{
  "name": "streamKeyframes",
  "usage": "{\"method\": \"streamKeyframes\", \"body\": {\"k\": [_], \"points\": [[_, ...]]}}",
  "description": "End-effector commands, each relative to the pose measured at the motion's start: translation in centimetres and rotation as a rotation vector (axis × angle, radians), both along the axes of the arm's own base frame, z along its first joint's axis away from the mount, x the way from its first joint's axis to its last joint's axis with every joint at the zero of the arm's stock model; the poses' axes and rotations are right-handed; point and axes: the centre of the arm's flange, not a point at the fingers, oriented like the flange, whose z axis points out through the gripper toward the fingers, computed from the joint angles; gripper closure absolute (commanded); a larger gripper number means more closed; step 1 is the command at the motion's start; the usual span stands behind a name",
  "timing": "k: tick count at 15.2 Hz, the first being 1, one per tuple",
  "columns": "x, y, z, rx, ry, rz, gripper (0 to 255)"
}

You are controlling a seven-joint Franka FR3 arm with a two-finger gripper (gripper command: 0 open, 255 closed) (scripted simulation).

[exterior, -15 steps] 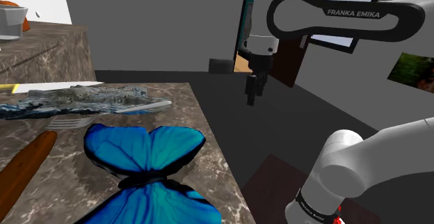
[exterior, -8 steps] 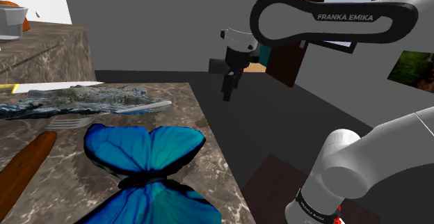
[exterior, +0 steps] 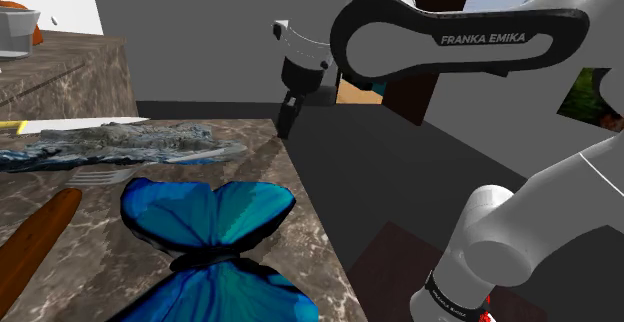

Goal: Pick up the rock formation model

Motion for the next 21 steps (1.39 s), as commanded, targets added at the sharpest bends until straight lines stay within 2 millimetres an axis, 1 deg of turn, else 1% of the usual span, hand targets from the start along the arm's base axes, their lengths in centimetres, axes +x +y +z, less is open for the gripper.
{"method": "streamKeyframes", "body": {"k": [1,6,11,16,21], "points": [[0.0,2.5,0.2,-0.024,-0.054,0.056,0],[0.0,8.4,0.7,-0.084,-0.183,0.190,0],[-0.8,14.3,0.8,-0.145,-0.312,0.323,0],[-2.4,20.0,0.4,-0.205,-0.441,0.456,0],[-4.7,25.4,-0.6,-0.266,-0.570,0.590,0]]}}
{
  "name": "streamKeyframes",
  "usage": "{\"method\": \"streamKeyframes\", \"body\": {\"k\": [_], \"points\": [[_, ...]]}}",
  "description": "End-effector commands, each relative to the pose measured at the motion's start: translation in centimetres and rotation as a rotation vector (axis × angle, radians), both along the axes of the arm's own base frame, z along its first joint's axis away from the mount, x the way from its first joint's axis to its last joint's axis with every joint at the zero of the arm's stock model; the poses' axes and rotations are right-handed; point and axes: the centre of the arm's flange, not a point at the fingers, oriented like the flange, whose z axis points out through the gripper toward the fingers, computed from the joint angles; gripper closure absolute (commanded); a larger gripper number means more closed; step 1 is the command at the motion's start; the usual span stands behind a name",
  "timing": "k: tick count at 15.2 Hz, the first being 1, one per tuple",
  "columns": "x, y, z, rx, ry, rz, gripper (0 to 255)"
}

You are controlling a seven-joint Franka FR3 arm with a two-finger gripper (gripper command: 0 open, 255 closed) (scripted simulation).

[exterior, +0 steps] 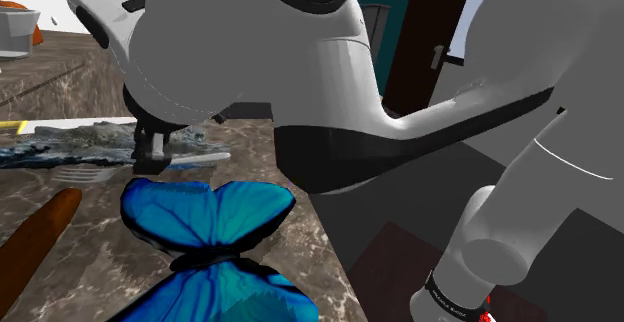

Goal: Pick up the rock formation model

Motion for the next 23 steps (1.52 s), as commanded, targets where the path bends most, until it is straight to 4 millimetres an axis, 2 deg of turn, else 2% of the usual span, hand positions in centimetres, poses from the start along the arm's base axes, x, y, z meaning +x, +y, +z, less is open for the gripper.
{"method": "streamKeyframes", "body": {"k": [1,3,10,12,13,19,23], "points": [[-1.1,2.0,-0.5,-0.025,-0.056,0.056,0],[-2.0,3.8,-1.0,-0.046,-0.100,0.102,0],[-2.0,3.8,-4.7,-0.046,-0.100,0.102,0],[-2.0,3.8,-5.0,-0.046,-0.100,0.102,0],[-2.0,3.9,-4.9,-0.046,-0.100,0.101,255],[-1.6,4.1,-5.4,-0.045,-0.100,0.102,255],[-2.0,3.8,-4.5,-0.046,-0.100,0.102,255]]}}
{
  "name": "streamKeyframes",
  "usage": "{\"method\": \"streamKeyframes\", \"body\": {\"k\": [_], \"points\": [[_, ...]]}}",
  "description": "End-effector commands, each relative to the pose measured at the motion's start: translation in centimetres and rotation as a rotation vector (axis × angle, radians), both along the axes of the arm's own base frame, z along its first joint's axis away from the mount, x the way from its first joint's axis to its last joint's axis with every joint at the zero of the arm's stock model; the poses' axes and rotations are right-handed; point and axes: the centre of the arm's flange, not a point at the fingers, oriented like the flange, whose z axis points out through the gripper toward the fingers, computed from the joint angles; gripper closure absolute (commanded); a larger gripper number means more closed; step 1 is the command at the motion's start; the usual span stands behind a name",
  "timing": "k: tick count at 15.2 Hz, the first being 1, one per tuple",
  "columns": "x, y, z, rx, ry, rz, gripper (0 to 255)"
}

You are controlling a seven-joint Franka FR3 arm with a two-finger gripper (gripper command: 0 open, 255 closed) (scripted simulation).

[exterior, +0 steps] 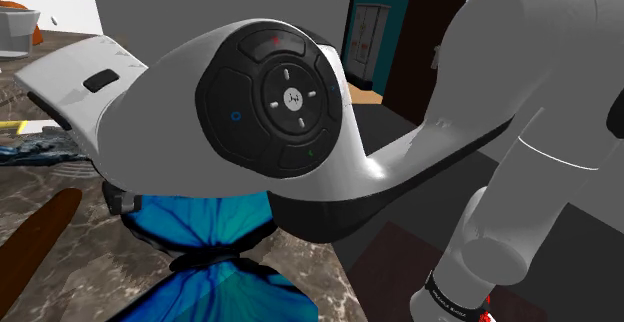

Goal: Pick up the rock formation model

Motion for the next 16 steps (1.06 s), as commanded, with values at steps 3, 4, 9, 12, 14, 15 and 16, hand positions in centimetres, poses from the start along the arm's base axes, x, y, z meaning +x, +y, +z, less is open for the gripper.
{"method": "streamKeyframes", "body": {"k": [3,4,9,12,14,15,16], "points": [[-0.1,-0.1,1.8,-0.001,0.003,-0.001,255],[-0.1,-0.1,2.4,-0.001,0.003,-0.001,255],[-0.1,-0.1,5.0,-0.001,0.003,-0.001,255],[-0.1,-0.1,6.6,-0.001,0.003,-0.001,255],[-0.1,-0.1,7.6,-0.001,0.003,-0.001,255],[-0.1,-0.1,7.7,-0.001,0.003,-0.001,255],[-0.1,-0.1,7.7,-0.001,0.003,-0.001,255]]}}
